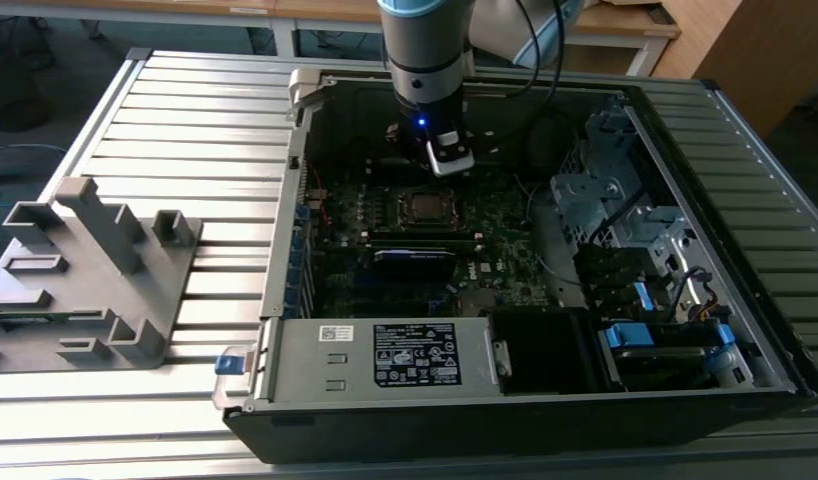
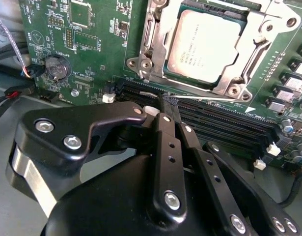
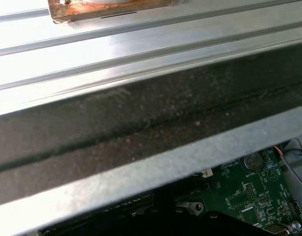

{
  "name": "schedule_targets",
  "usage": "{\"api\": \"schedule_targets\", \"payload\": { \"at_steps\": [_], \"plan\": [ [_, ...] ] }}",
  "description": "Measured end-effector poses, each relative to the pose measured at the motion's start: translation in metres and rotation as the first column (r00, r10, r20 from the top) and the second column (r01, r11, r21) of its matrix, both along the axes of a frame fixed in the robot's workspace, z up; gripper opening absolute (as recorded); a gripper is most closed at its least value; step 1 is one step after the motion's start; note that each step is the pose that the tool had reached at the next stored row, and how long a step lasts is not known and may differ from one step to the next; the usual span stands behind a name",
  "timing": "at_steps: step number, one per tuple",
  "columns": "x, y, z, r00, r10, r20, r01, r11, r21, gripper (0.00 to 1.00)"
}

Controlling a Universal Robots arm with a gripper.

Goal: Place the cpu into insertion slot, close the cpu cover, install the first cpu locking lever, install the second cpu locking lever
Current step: 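Install the first cpu locking lever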

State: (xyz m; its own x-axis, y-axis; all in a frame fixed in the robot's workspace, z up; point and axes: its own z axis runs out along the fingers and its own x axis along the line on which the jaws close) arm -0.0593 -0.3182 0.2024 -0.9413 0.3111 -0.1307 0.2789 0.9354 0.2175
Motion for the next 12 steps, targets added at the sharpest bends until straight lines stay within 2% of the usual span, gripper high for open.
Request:
{"api": "schedule_targets", "payload": {
  "at_steps": [3,9,12],
  "plan": [
    [0.0000,-0.0015,-0.0001,1.0000,0.006,0.0014,-0.006,1.0000,0.0002,0.11],
    [-0.0001,-0.0017,-0.0001,1.0000,0.008,0.0014,-0.008,1.0000,0.0001,0.11],
    [-0.0001,-0.0017,-0.0002,1.0000,0.009,0.0024,-0.009,1.0000,0.0027,0.11]
  ]
}}
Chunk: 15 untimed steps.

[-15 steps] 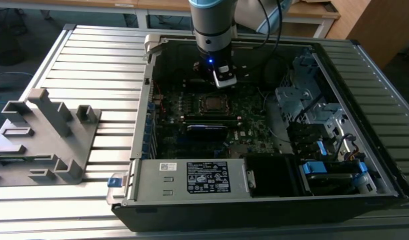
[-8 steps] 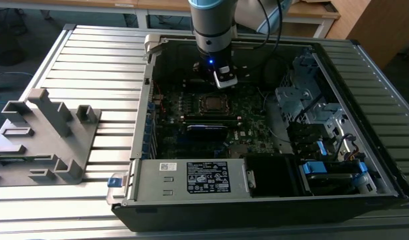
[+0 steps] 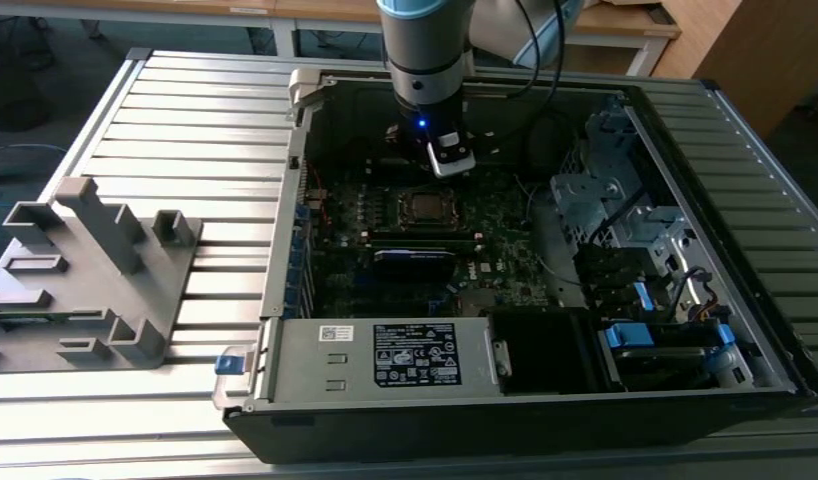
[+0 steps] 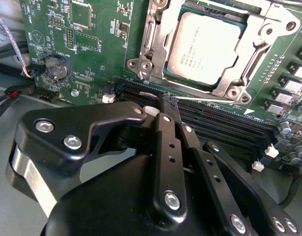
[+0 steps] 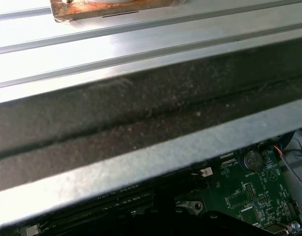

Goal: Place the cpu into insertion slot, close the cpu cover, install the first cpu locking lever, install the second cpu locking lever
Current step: 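Install the first cpu locking lever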

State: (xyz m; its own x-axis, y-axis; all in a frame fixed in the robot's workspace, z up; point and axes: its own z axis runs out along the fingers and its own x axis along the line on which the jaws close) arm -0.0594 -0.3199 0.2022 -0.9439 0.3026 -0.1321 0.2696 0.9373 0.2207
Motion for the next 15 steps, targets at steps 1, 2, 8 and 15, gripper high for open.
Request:
{"api": "schedule_targets", "payload": {
  "at_steps": [1,2,8,15],
  "plan": [
    [0.0000,0.0000,0.0000,1.0000,0.001,0.0006,-0.001,1.0000,0.0004,0.11],
    [-0.0003,0.0001,-0.0001,1.0000,0.003,0.0014,-0.003,1.0000,0.0006,0.11],
    [-0.0031,0.0001,-0.0005,0.9999,0.010,0.0081,-0.010,0.9999,0.0008,0.11],
    [-0.0032,-0.0002,-0.0015,0.9998,0.015,0.0144,-0.015,0.9999,0.0030,0.11]
  ]
}}
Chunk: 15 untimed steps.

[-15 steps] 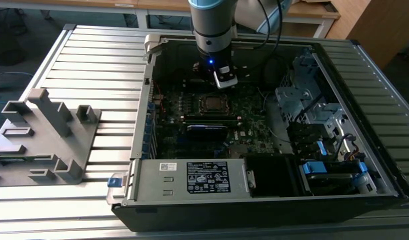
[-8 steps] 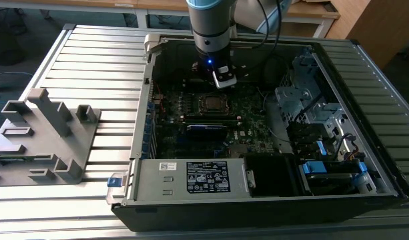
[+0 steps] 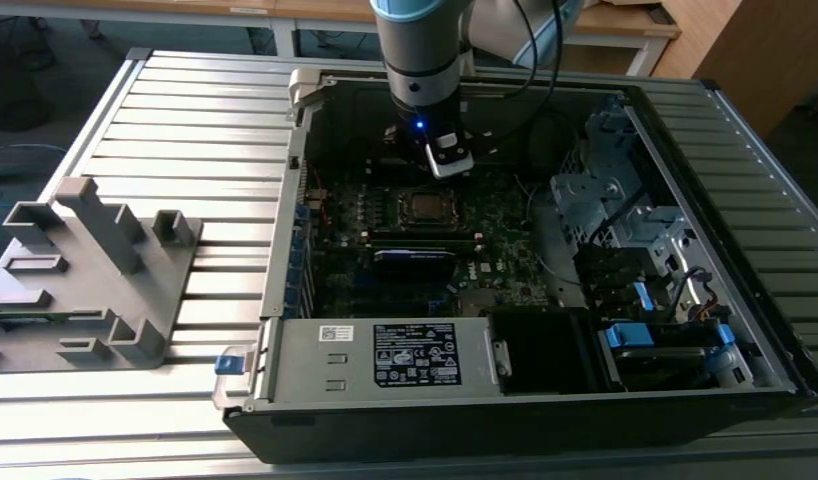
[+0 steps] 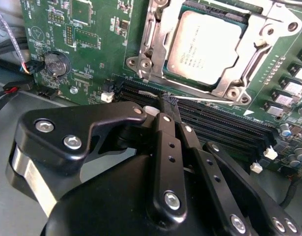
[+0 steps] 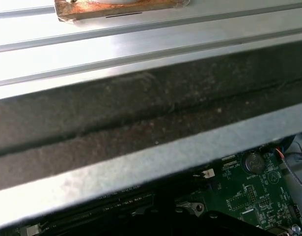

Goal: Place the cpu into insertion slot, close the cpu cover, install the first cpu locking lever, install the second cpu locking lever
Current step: 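Install the first cpu locking lever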

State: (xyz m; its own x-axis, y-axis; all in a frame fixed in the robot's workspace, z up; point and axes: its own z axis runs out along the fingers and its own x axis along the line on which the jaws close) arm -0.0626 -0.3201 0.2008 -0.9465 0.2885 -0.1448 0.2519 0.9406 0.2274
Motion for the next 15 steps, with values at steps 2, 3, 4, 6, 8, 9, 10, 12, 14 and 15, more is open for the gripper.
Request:
{"api": "schedule_targets", "payload": {
  "at_steps": [2,3,4,6,8,9,10,12,14,15],
  "plan": [
    [0.0000,-0.0010,0.0000,1.0000,0.000,0.0001,0.000,1.0000,0.0001,0.11],
    [0.0000,-0.0020,0.0000,1.0000,0.000,0.0002,0.000,1.0000,0.0001,0.11],
    [0.0000,-0.0031,0.0000,1.0000,0.000,0.0001,0.000,1.0000,0.0000,0.11],
    [0.0000,-0.0041,-0.0001,1.0000,0.000,0.0002,0.000,1.0000,0.0001,0.11],
    [0.0000,-0.0042,-0.0001,1.0000,0.000,0.0002,0.000,1.0000,0.0000,0.11],
    [0.0000,-0.0042,0.0000,1.0000,0.000,0.0002,0.000,1.0000,0.0000,0.11],
    [0.0000,-0.0042,0.0000,1.0000,0.000,0.0001,0.000,1.0000,0.0001,0.11],
    [0.0000,-0.0036,0.0000,1.0000,0.000,0.0002,0.000,1.0000,0.0003,0.11],
    [-0.0001,-0.0025,0.0000,1.0000,0.000,0.0001,0.000,1.0000,0.0004,0.11],
    [-0.0002,-0.0020,0.0000,1.0000,0.000,0.0001,0.000,1.0000,0.0004,0.11]
  ]
}}
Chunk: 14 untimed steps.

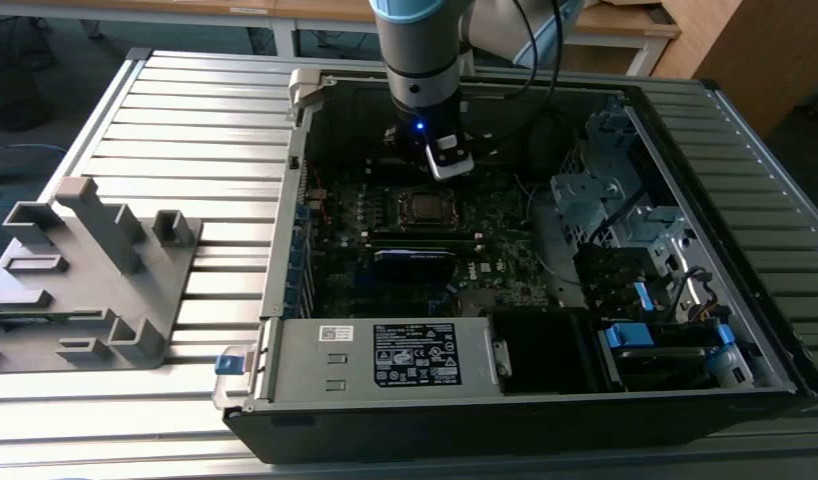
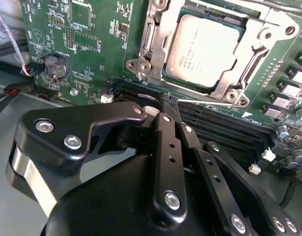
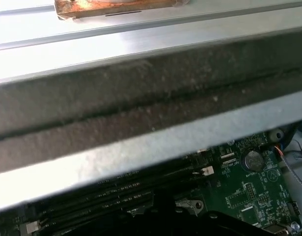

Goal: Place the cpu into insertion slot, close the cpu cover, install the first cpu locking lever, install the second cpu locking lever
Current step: 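Install the first cpu locking lever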

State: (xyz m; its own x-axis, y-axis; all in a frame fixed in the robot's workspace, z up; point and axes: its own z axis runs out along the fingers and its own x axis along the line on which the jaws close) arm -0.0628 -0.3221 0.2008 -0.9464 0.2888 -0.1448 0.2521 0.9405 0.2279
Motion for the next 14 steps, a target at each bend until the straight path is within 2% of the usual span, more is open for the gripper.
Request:
{"api": "schedule_targets", "payload": {
  "at_steps": [8,9,11,12,14],
  "plan": [
    [-0.0006,0.0018,0.0004,1.0000,0.000,0.0012,0.000,1.0000,0.0020,0.11],
    [-0.0012,0.0018,0.0002,1.0000,0.000,0.0067,0.000,1.0000,0.0027,0.11],
    [-0.0031,0.0018,-0.0002,0.9997,0.000,0.0244,0.000,1.0000,0.0051,0.11],
    [-0.0038,0.0019,-0.0002,0.9996,-0.001,0.0290,0.000,1.0000,0.0060,0.11],
    [-0.0041,0.0019,-0.0002,0.9996,0.000,0.0299,0.000,1.0000,0.0060,0.11]
  ]
}}
